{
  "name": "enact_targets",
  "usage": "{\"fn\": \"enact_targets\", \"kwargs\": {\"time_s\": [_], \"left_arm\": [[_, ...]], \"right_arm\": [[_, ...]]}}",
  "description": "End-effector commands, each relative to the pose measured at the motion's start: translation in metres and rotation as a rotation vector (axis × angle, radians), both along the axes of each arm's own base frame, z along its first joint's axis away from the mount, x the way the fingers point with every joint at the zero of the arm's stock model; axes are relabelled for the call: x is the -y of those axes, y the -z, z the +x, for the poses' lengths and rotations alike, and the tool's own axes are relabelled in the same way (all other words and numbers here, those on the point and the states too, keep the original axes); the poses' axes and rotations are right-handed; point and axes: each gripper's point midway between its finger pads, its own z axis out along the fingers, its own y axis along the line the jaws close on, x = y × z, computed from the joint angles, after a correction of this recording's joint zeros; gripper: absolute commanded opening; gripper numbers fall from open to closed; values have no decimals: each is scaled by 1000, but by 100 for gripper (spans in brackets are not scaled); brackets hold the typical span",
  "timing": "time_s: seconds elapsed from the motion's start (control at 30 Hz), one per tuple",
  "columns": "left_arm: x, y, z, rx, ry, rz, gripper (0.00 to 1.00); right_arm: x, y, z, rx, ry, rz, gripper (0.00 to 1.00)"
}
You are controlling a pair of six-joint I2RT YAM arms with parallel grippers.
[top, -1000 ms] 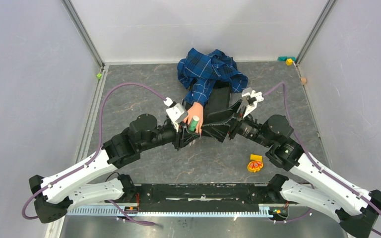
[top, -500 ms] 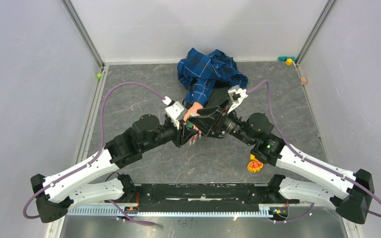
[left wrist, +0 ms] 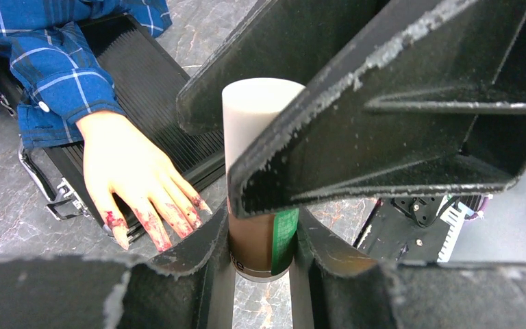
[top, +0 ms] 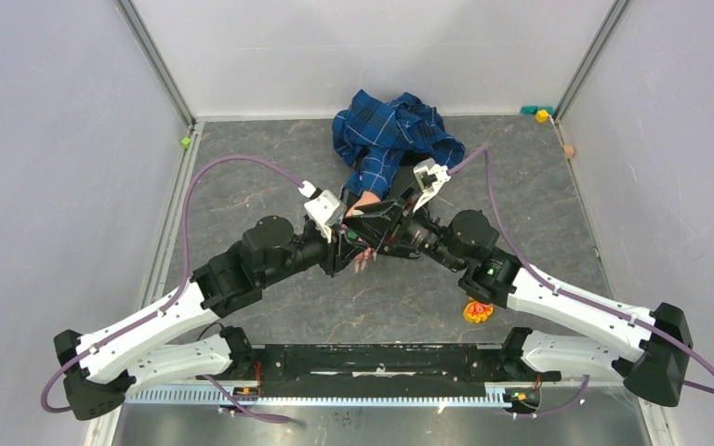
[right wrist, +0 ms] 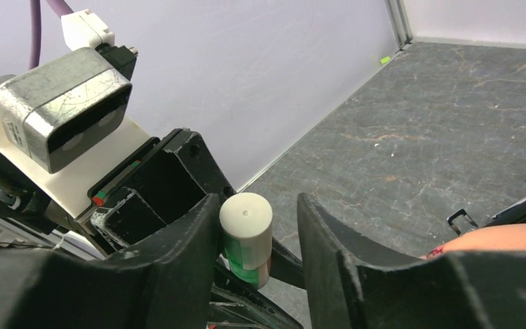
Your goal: Paint the nails
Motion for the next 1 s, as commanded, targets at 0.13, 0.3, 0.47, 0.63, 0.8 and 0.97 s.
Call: {"fn": "enact_targets", "kwargs": {"time_s": [0.13, 0.3, 0.47, 0.63, 0.8, 0.97], "left_arm": [[-2, -9, 0, 8, -10, -27, 2], [-3, -12, -1, 15, -7, -31, 2], [-1, -17, -7, 28, 35, -44, 2], [1, -28, -20, 54, 111, -73, 2], [4, -33, -30, 66, 169, -81, 2], [7, -36, -40, 70, 233, -89, 2]], "right_arm": [[-1, -41, 1, 55, 11, 93, 25], [-1, -35, 2, 46, 13, 77, 0], [0, -29, -1, 66, -2, 50, 0], [-3, -28, -7, 97, -40, 5, 0], [-6, -25, -11, 123, -80, -32, 0], [-11, -30, -26, 173, -179, -35, 0]]}}
